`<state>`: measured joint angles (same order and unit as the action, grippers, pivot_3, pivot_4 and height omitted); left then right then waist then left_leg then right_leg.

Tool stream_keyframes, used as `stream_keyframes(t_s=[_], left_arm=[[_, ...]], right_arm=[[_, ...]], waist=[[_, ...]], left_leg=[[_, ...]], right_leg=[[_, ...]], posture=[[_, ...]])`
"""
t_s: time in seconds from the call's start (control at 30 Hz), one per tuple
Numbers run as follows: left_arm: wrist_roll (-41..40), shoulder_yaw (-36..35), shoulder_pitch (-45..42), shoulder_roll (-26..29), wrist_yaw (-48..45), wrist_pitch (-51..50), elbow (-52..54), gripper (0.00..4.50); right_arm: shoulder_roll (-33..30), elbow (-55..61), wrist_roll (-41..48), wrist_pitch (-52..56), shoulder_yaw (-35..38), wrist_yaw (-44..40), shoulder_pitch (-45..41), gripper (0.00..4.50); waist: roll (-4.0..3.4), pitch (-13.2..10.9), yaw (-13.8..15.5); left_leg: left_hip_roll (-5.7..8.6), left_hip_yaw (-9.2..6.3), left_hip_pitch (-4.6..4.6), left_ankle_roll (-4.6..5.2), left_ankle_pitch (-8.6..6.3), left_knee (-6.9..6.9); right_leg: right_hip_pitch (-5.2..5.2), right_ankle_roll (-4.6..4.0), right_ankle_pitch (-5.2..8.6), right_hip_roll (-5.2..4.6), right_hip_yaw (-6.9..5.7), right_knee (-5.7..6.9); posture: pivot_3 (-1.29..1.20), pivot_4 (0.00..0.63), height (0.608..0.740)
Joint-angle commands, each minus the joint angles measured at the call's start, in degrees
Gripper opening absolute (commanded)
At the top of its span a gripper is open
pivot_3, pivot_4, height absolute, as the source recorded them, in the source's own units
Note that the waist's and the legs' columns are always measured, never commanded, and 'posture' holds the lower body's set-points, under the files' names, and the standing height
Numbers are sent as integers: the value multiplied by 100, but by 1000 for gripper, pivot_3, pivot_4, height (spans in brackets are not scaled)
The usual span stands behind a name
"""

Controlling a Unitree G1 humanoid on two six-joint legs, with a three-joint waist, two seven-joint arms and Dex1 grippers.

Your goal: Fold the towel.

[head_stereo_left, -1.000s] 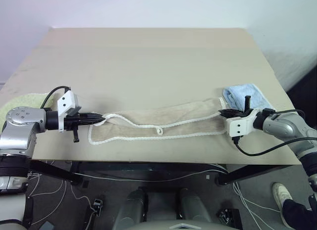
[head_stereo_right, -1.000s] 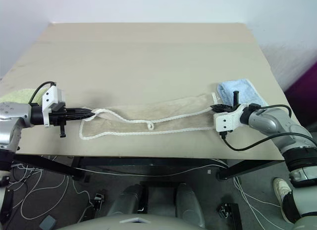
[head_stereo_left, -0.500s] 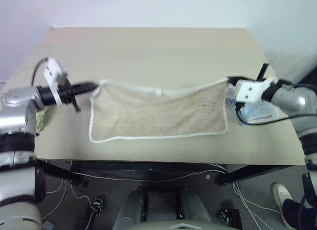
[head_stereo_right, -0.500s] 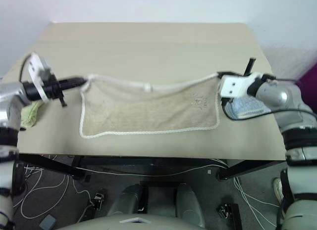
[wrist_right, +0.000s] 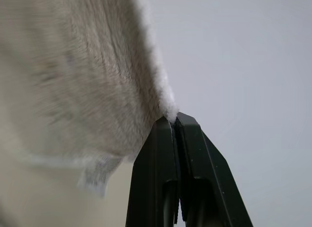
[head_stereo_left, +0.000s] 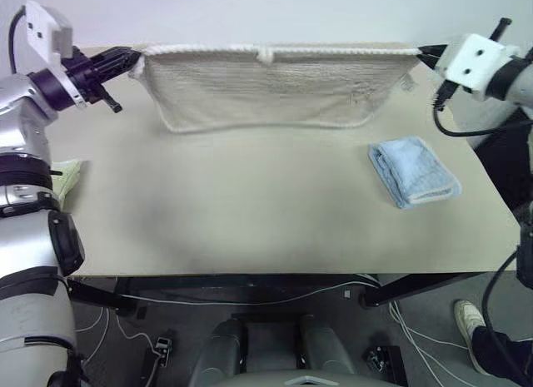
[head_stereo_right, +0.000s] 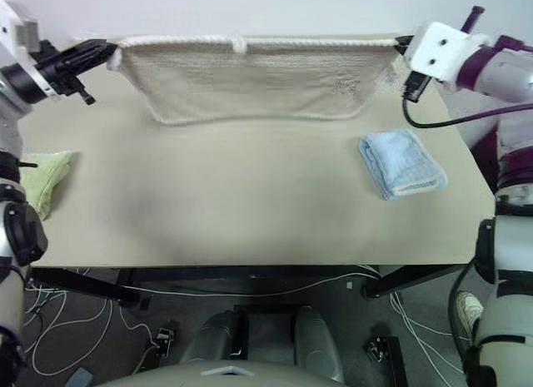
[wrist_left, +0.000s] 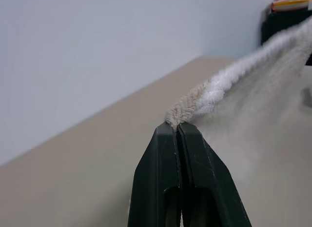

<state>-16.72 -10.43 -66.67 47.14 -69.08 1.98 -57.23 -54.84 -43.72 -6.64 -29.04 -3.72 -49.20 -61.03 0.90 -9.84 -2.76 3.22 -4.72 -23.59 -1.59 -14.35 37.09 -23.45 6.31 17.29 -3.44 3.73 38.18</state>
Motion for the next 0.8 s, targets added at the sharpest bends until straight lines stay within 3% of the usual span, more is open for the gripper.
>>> stream_keyframes(t_s=[0.03,0.3,0.53,0.67,0.8], left_arm=[[-110,-163,470,339,-530,-18,369,0],[-311,-175,3019,822,-1345,-675,2315,0],[-475,-370,4832,1412,-1702,-1267,3527,0],[-413,-376,5248,1570,-1719,-1272,3694,0],[-421,-312,5159,1517,-1638,-1266,3707,0]], right_arm=[[-290,1203,895,550,454,-736,892,31],[-576,4363,2194,2458,1067,-1404,3974,31],[-827,5892,2847,3796,1517,-1822,5724,31],[-892,6213,2993,4140,1619,-1989,6136,31],[-757,6153,2911,4191,1452,-1925,5893,31]], waist=[[-2,2,-5],[-5,2,23],[-4,2,73],[-4,2,97],[-4,2,140]], left_leg=[[0,-1,1,0,0,0],[-3,1,2,2,-1,7],[-4,-2,14,4,-3,9],[-4,-3,17,6,-5,8],[-4,-2,18,7,-6,7]], right_leg=[[2,0,0,0,0,1],[-3,0,1,-10,12,14],[17,0,1,-19,12,8],[26,-1,1,-22,11,-1],[26,-1,0,-23,10,-3]], posture=[[0,150,740],[0,150,740],[0,150,740],[0,150,740],[0,150,740]])
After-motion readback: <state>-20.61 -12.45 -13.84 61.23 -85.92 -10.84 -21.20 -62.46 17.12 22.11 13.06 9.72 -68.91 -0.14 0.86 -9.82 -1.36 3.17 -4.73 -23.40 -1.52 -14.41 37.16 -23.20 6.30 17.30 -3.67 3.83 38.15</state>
